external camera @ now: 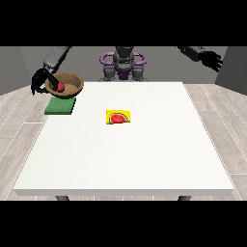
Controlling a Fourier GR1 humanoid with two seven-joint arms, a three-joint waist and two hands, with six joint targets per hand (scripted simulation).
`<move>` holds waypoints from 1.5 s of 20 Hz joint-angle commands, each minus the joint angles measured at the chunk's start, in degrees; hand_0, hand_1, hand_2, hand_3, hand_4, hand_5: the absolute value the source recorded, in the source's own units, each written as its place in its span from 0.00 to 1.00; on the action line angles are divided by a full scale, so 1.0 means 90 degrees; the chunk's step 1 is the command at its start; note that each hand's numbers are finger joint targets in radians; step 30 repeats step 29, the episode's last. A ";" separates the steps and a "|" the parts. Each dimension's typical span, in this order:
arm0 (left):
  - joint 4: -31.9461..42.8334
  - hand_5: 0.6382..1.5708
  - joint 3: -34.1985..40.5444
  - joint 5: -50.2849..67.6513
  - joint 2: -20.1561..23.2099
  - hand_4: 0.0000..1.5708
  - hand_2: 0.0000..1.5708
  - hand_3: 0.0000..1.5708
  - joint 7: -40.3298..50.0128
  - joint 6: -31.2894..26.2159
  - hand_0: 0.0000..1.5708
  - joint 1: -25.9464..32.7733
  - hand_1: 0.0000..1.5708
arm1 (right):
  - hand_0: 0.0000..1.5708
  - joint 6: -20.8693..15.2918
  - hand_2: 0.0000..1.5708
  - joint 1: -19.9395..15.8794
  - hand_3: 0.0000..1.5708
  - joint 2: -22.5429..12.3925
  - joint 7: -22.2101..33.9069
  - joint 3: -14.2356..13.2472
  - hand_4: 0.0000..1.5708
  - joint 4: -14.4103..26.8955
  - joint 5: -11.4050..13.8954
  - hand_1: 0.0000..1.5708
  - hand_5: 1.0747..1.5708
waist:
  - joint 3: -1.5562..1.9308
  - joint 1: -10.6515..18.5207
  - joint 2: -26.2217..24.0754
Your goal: Pick the cup and pour the ball into the bowl, then pick the bowl and place it on the pad
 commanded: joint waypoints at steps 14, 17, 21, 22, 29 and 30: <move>0.0927 0.98 0.0914 0.0584 0.1132 0.75 0.00 0.00 -0.0850 -0.0995 0.00 -0.0033 0.00 | 0.54 -0.0413 0.56 -0.0346 0.70 -0.0344 -0.0458 -0.0598 0.00 0.0811 -0.0231 0.54 0.88 | 0.0002 0.0067 0.0872; 0.0532 0.98 0.0841 0.0740 0.1163 0.75 0.00 0.00 -0.0308 -0.0866 0.00 -0.0248 0.00 | 0.20 -0.0081 0.31 -0.0651 0.46 -0.0581 -0.0483 -0.0619 0.00 0.1152 -0.0257 0.20 0.85 | 0.0007 0.0159 0.0914; 0.0564 0.97 0.0634 0.0653 0.0996 0.74 0.00 0.00 -0.0085 -0.0851 0.00 -0.0120 0.00 | 0.00 0.0126 0.09 -0.0871 0.06 -0.0784 0.0112 -0.0526 0.00 0.1102 -0.0253 0.00 0.59 | 0.0005 0.0122 0.0419; 0.0156 1.00 0.0408 0.0515 0.0774 0.69 0.00 0.00 0.0113 -0.0490 0.00 -0.0288 0.00 | 0.00 0.0059 0.00 -0.0772 0.08 -0.0526 -0.0185 -0.0461 0.00 0.1158 -0.0205 0.00 0.59 | 0.0010 -0.0033 0.0380; 0.0075 0.99 -0.0433 0.0128 -0.0151 0.57 0.00 0.00 0.1118 -0.0066 0.00 0.0221 0.00 | 0.00 0.0708 0.00 -0.1285 0.00 -0.0263 0.0778 -0.0058 0.30 0.0648 -0.0228 0.00 0.72 | -0.0011 -0.0236 -0.1753; 0.0075 0.99 -0.0433 0.0128 -0.0151 0.57 0.00 0.00 0.1118 -0.0066 0.00 0.0221 0.00 | 0.00 0.0708 0.00 -0.1285 0.00 -0.0263 0.0778 -0.0058 0.30 0.0648 -0.0228 0.00 0.72 | -0.0011 -0.0236 -0.1753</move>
